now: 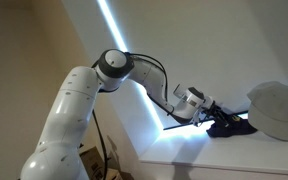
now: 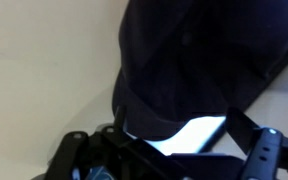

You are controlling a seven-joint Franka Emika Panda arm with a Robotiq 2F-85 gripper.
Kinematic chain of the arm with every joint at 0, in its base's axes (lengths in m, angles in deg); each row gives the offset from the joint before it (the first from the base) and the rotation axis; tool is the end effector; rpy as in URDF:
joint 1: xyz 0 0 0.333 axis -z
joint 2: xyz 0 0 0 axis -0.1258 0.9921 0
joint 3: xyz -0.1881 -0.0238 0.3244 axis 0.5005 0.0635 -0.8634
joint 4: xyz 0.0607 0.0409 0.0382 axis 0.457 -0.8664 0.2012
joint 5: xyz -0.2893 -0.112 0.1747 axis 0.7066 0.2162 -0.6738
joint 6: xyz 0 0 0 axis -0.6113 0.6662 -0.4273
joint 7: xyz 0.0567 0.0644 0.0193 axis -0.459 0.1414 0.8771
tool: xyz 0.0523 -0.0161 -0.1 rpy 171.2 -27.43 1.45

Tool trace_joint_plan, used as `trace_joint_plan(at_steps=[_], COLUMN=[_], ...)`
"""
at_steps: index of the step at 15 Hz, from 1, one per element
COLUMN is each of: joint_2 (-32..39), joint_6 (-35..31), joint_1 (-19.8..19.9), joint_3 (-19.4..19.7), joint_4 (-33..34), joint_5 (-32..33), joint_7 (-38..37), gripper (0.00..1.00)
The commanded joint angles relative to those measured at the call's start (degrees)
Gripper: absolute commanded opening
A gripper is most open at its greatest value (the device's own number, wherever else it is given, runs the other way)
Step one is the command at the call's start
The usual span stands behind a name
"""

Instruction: Move the black cap to the left

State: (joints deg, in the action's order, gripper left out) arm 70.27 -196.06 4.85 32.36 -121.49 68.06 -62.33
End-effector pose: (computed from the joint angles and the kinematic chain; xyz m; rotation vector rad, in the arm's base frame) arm 0.6911 -0.0130 0.2617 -2.5073 1.6297 -0.8757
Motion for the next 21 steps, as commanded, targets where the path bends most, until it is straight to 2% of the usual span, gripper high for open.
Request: trace_joint_plan(at_steps=[1, 3, 9, 10, 11, 14, 21], joint_2=[1.4, 3.7, 4.4, 4.5, 4.5, 4.6, 5.5], joint_6=[2.3, 3.1, 3.1, 2.9, 2.7, 1.4, -2.5], joint_1=[1.3, 2.3, 2.8, 3.7, 3.9, 4.0, 6.6], joint_3=[-2.1, -3.5, -3.6, -4.5, -4.6, -4.0, -5.2], joint_4=[1.3, 3.5, 4.1, 3.9, 3.6, 3.1, 2.9], joint_5=[-2.0, -2.8, -3.1, -3.7, -3.7, -3.6, -4.7], joint_7=[2.3, 3.1, 3.1, 4.0, 4.1, 2.6, 1.0], gripper=[1.00, 1.00, 1.00, 0.75, 0.74, 0.53, 0.04])
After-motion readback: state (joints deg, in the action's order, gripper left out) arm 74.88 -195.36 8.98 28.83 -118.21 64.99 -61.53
